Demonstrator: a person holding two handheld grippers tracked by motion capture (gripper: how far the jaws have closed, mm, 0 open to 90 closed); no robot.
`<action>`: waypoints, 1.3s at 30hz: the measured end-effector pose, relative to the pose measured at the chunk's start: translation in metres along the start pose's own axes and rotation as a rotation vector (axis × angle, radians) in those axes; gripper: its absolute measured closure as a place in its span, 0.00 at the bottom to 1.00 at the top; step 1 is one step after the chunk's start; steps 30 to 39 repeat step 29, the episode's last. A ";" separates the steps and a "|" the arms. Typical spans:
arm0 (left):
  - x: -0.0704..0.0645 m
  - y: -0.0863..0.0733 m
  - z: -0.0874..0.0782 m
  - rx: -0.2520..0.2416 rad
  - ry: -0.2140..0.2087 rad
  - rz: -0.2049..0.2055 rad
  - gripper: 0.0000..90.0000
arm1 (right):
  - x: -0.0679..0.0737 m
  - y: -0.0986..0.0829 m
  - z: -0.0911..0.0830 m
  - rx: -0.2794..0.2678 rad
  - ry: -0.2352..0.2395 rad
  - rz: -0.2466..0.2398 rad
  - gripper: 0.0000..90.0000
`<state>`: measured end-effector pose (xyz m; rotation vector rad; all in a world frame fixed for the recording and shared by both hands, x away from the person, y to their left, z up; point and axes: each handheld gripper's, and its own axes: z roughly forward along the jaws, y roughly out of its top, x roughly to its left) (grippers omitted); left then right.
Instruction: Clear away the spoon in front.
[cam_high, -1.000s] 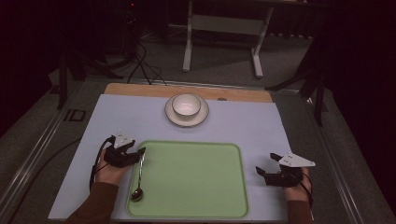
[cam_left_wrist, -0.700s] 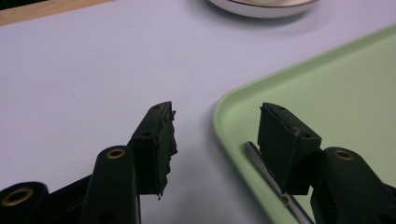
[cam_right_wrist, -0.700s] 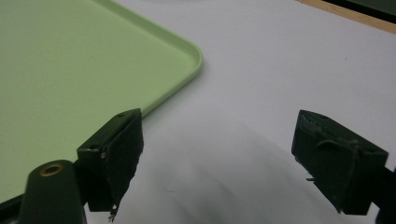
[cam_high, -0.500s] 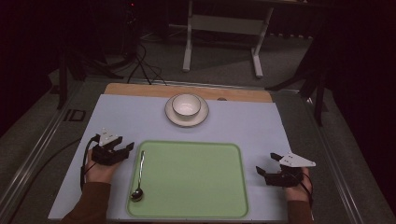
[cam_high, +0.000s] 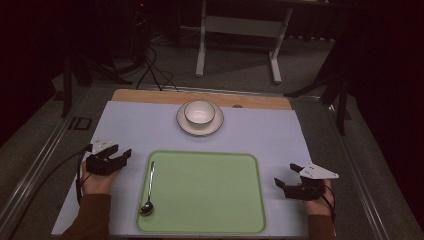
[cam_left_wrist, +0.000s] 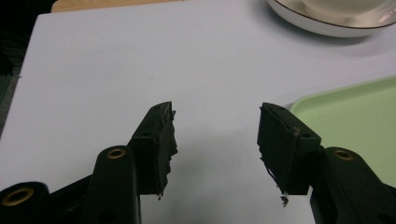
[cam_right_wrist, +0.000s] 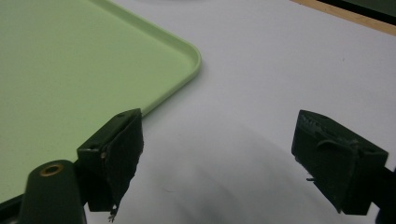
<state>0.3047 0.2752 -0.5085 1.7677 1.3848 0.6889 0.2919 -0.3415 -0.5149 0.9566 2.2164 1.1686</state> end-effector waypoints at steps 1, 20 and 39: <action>0.001 0.000 0.000 0.000 0.003 -0.005 0.51 | 0.000 0.000 0.000 0.000 0.000 -0.001 0.18; 0.011 -0.004 0.004 0.018 0.029 -0.034 0.51 | 0.000 0.000 0.000 0.001 0.001 -0.004 0.18; 0.014 -0.009 0.012 0.067 0.044 -0.044 0.50 | 0.000 0.000 0.001 0.001 0.000 -0.002 0.18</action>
